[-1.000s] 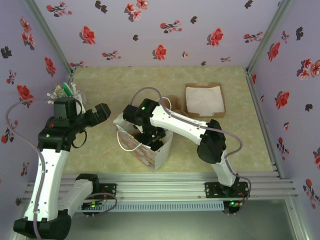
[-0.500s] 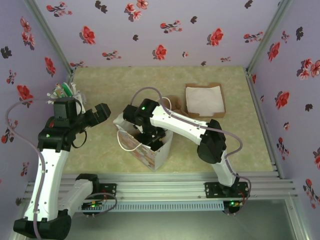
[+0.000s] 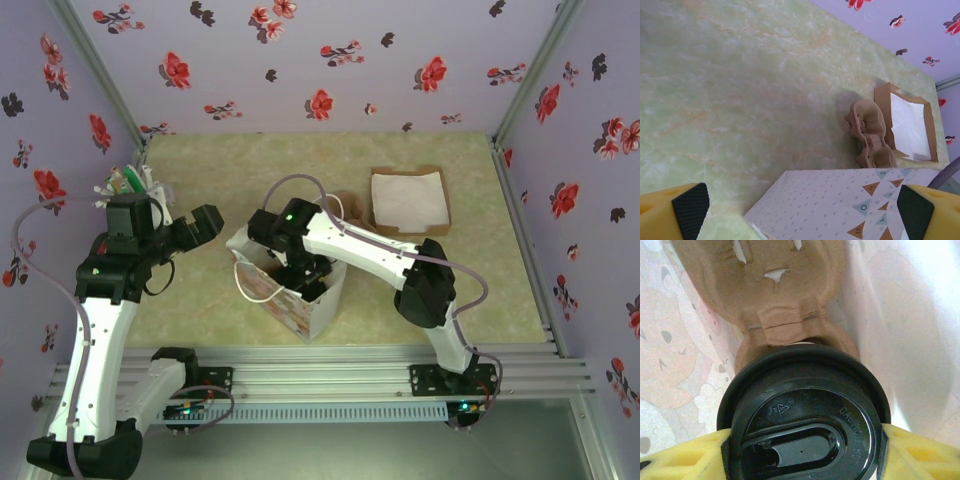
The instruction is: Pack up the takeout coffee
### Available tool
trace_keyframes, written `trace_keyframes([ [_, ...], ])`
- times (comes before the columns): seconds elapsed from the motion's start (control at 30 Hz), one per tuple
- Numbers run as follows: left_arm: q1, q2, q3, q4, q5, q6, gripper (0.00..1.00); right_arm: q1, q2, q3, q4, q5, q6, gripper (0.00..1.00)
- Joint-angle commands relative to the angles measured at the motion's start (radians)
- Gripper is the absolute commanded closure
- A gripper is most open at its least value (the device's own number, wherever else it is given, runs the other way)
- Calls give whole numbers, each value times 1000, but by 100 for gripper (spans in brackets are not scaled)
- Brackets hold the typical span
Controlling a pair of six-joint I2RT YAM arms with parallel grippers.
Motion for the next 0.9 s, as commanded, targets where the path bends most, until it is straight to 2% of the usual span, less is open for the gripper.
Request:
trace_keyframes([
  [0.0,7,-6,-2,22,18,13,1,1,64,-68,91,-27,5,38],
  [0.3,7,-8,2,23,30,18,1,-7,59,-89,122,-26,8,38],
  [0.87,7,-29,-41,123,166,7,1,-8,57,-101,145,-14,17,37],
])
